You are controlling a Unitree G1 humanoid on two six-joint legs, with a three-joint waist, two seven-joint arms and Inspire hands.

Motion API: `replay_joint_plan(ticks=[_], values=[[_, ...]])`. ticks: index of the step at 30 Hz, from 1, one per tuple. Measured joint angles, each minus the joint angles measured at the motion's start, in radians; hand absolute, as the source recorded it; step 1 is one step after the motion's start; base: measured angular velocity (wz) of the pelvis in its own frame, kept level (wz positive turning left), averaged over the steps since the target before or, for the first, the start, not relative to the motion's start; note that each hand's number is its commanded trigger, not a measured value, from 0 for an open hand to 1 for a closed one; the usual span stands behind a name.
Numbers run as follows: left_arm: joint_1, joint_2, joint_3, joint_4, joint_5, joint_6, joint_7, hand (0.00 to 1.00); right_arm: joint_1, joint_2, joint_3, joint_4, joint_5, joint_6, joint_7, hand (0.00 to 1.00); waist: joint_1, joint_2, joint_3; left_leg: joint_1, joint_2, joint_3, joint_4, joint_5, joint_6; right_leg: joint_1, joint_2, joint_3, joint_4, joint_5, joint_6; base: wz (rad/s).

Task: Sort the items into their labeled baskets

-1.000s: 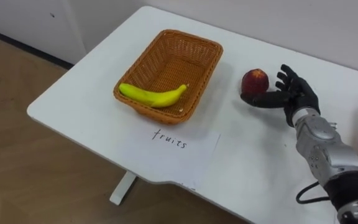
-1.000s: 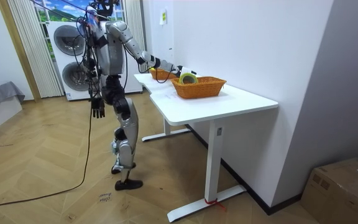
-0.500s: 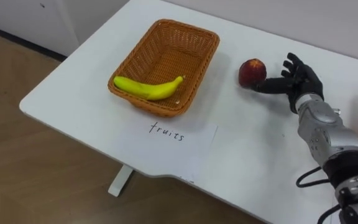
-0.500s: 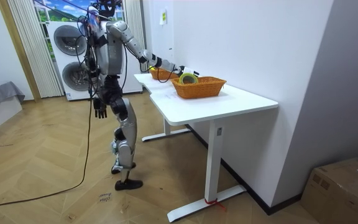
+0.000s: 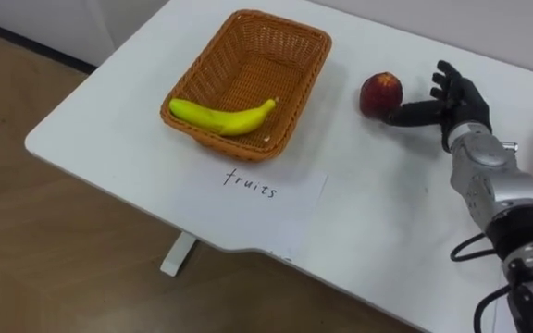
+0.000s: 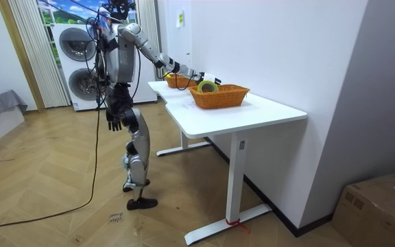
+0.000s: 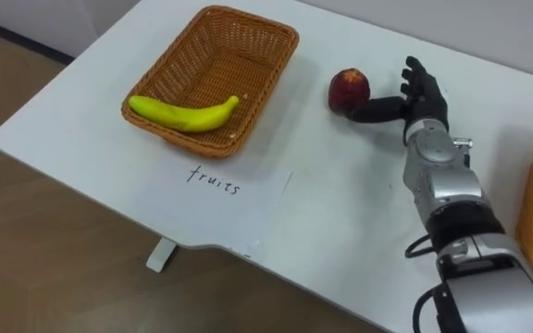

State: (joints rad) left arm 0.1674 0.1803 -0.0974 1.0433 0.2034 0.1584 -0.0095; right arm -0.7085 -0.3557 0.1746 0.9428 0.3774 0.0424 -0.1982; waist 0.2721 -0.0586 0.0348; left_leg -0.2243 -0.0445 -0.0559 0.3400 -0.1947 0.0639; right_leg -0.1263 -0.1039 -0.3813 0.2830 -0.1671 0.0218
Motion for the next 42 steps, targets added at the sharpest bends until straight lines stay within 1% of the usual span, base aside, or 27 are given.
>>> replay_joint_plan(ticks=[2, 7, 12, 13, 17, 22, 23, 25, 26, 30, 34, 36, 39, 42], values=[[-0.003, 0.001, -0.007, -0.001, -0.018, 0.0, -0.002, 0.0, -0.002, -0.001, 0.0, 0.001, -0.028, 0.0, -0.015, 0.0, 0.011, -0.002, -0.0008, -0.009, 0.0, 0.0, 0.004, 0.0, 0.0, -0.01, -0.001, 0.0, 0.007, 0.0, 0.0, 0.0], [-0.003, 0.002, -0.007, 0.018, -0.068, 0.002, -0.002, 0.0, -0.01, -0.001, 0.001, 0.007, -0.077, 0.0, -0.032, 0.0, 0.017, -0.003, 0.0009, -0.017, 0.001, -0.001, 0.009, 0.0, 0.0, -0.016, -0.001, -0.006, 0.008, 0.001, -0.001, 0.0], [-0.019, 0.003, -0.01, 0.045, -0.112, 0.001, -0.002, 0.0, -0.018, -0.001, 0.001, 0.011, -0.115, -0.002, -0.05, 0.0, 0.028, -0.006, 0.0043, -0.03, 0.002, -0.002, 0.013, 0.0, -0.001, -0.028, 0.0, -0.006, 0.009, 0.002, -0.004, 0.0], [-0.027, 0.005, -0.026, 0.056, -0.113, 0.001, -0.001, 0.0, -0.022, -0.001, 0.0, 0.016, -0.13, -0.003, -0.054, 0.0, 0.031, -0.005, 0.0043, -0.033, 0.002, -0.002, 0.014, 0.0, -0.001, -0.033, 0.0, -0.006, 0.012, 0.002, -0.004, 0.0], [-0.049, 0.005, -0.028, 0.078, -0.113, -0.006, -0.001, 0.0, -0.035, -0.001, 0.001, 0.022, -0.193, -0.008, -0.054, 0.0, 0.039, -0.006, 0.0048, -0.046, 0.002, -0.001, 0.017, 0.001, -0.001, -0.049, -0.001, -0.004, 0.018, 0.002, -0.004, 0.0], [-0.059, 0.007, -0.028, 0.081, -0.113, -0.009, -0.001, 0.0, -0.051, -0.001, 0.003, 0.025, -0.218, -0.009, -0.053, 0.0, 0.04, -0.008, 0.0082, -0.056, 0.003, -0.002, 0.018, 0.001, -0.002, -0.061, -0.002, -0.005, 0.026, 0.002, -0.004, 0.0], [-0.061, 0.007, -0.028, 0.081, -0.113, -0.01, -0.001, 0.0, -0.056, -0.001, 0.003, 0.025, -0.228, -0.009, -0.054, 0.0, 0.04, -0.009, 0.0093, -0.062, 0.003, -0.002, 0.019, 0.001, -0.002, -0.066, -0.002, -0.005, 0.026, 0.002, -0.004, 0.0], [-0.065, 0.008, -0.028, 0.081, -0.113, -0.012, -0.001, 0.0, -0.063, -0.001, 0.002, 0.025, -0.231, -0.015, -0.058, 0.0, 0.04, -0.012, 0.0154, -0.066, 0.003, -0.002, 0.021, 0.001, -0.002, -0.07, -0.001, -0.005, 0.026, 0.002, -0.004, 0.0], [-0.065, 0.009, -0.028, 0.081, -0.113, -0.012, 0.0, 0.0, -0.063, -0.001, 0.003, 0.025, -0.231, -0.019, -0.06, 0.0, 0.041, -0.013, 0.0166, -0.068, 0.004, -0.002, 0.021, 0.001, -0.002, -0.072, -0.001, -0.005, 0.026, 0.002, -0.004, 0.0], [-0.066, 0.012, -0.043, 0.081, -0.112, -0.012, -0.001, 0.0, -0.072, -0.005, 0.026, 0.031, -0.233, -0.02, -0.061, 0.0, 0.044, -0.014, 0.0172, -0.069, 0.004, -0.002, 0.021, 0.001, -0.002, -0.074, -0.001, -0.005, 0.026, 0.002, -0.004, 0.0], [-0.082, 0.013, -0.045, 0.094, -0.112, -0.016, -0.002, 0.0, -0.075, -0.013, 0.041, 0.057, -0.27, -0.03, -0.07, 0.0, 0.065, -0.014, 0.0174, -0.068, 0.005, -0.002, 0.022, 0.001, -0.002, -0.073, -0.001, -0.006, 0.026, 0.003, -0.005, 0.0], [-0.084, 0.015, -0.045, 0.1, -0.112, -0.016, -0.003, 0.0, -0.076, -0.013, 0.047, 0.063, -0.291, -0.034, -0.071, 0.0, 0.068, -0.014, 0.0175, -0.068, 0.005, -0.002, 0.022, 0.001, -0.002, -0.073, 0.0, -0.006, 0.026, 0.003, -0.005, 0.0], [-0.092, 0.025, -0.065, 0.105, -0.112, -0.016, -0.004, 0.0, -0.076, -0.014, 0.062, 0.064, -0.328, -0.037, -0.073, 0.0, 0.069, -0.014, 0.0201, -0.073, 0.005, -0.004, 0.029, 0.001, -0.003, -0.074, 0.0, -0.007, 0.028, 0.004, -0.006, 0.0], [-0.113, 0.028, -0.067, 0.107, -0.112, -0.016, -0.004, 0.0, -0.077, -0.026, 0.082, 0.064, -0.353, -0.044, -0.074, 0.0, 0.077, -0.018, 0.0215, -0.096, 0.006, -0.004, 0.043, 0.001, -0.003, -0.101, -0.002, -0.007, 0.046, 0.005, -0.008, -0.02]])
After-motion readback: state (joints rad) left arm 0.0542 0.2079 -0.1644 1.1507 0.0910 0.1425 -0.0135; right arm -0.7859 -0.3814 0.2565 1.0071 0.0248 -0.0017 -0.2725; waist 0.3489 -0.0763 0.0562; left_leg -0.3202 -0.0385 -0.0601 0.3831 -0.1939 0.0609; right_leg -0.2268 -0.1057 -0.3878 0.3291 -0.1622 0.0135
